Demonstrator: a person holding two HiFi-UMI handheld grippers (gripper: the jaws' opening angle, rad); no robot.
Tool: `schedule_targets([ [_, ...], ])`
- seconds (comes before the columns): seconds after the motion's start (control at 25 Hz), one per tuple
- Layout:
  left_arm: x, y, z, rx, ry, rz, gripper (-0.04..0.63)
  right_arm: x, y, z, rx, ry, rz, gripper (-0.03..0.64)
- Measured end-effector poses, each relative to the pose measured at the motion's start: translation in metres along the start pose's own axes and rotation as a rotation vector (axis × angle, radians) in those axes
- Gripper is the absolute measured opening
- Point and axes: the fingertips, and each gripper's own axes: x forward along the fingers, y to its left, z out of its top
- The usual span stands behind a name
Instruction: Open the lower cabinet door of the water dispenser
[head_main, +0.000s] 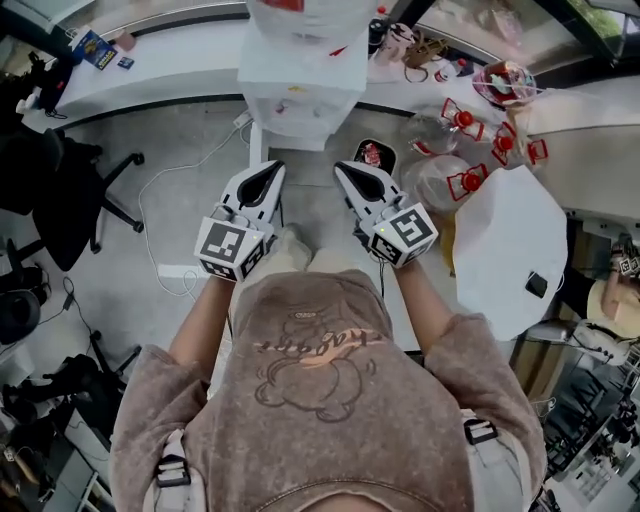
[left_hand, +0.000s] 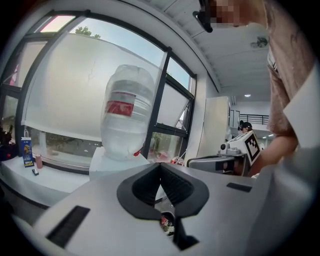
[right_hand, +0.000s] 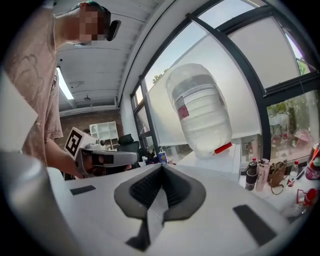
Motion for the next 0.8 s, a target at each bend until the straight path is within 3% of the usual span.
schedule_targets([
  [0.36,-0.003,-0.013,0.029,0.034,0.006,-0.057,0.012,-0.022,0.009,0.040,-0.060,-0.048,-0.087,0.006],
  [0.52,-0.005,-0.022,0.039,0.057,-0.010,-0.042,0.014,-0.037,0.005,0.055,-0.099,-0.080,-0.148,0.006],
  [0.8,-0.008,-0.033,0.031,0.077,-0.038,-0.003,0.014,-0.064,-0.004,0.040,-0.085,-0.108,-0.218,0.006],
])
